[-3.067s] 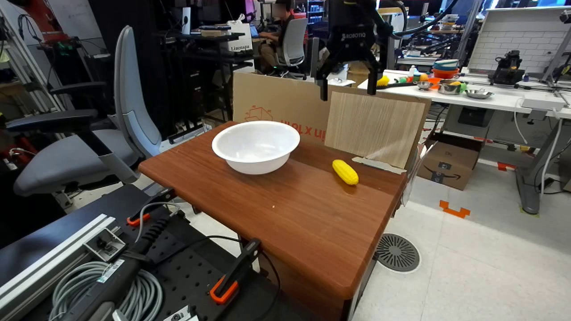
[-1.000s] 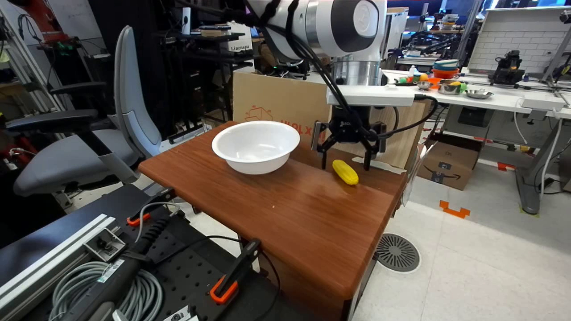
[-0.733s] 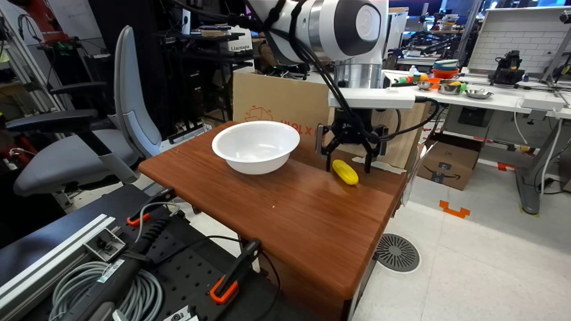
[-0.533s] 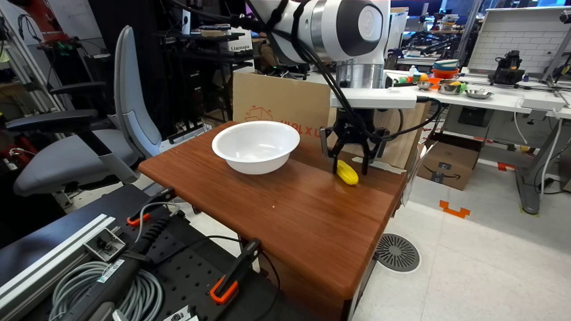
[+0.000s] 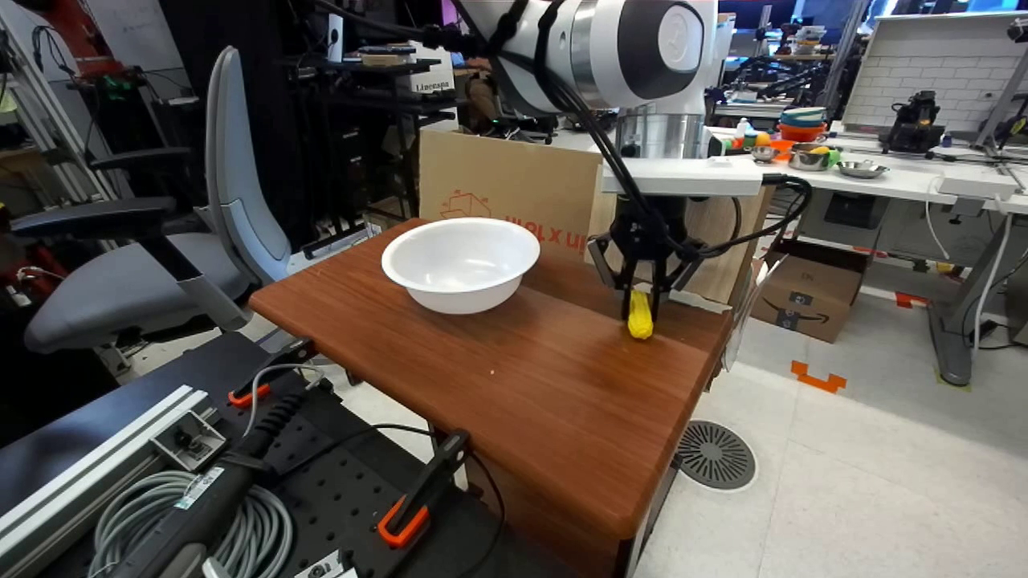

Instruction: Pick up the yellow object and put it in the bowl

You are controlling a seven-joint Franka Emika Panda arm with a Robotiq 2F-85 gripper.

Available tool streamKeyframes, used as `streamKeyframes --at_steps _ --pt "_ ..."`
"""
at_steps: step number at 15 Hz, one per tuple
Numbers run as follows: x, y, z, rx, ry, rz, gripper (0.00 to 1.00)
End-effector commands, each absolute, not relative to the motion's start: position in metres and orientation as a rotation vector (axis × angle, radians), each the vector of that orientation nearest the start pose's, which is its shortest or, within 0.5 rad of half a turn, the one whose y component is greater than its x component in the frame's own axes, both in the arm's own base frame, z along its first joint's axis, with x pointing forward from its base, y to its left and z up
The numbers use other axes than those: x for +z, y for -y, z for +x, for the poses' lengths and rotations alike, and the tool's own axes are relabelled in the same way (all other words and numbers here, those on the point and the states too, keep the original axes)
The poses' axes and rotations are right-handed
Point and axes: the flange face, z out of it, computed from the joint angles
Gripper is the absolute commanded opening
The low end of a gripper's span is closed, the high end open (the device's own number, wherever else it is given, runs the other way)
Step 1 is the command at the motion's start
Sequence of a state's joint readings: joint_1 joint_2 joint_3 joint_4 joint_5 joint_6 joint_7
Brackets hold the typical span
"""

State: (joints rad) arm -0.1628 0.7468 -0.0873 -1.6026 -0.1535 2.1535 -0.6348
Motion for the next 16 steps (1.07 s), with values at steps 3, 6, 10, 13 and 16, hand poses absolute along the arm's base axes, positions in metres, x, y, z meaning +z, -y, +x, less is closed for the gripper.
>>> streamKeyframes --at_steps 3,6,10,13,16 --pt "0.227 0.144 0.636 0.346 0.822 -3.068 0.07" --pt "0.266 0.098 0.628 0.232 0.984 -3.033 0.07" --pt "0.317 0.018 0.603 0.135 1.219 -2.947 0.07" --pt "0.329 -0.031 0.586 0.121 1.333 -2.893 0.07" --pt "0.32 -0.049 0.579 0.163 1.367 -2.879 0.07"
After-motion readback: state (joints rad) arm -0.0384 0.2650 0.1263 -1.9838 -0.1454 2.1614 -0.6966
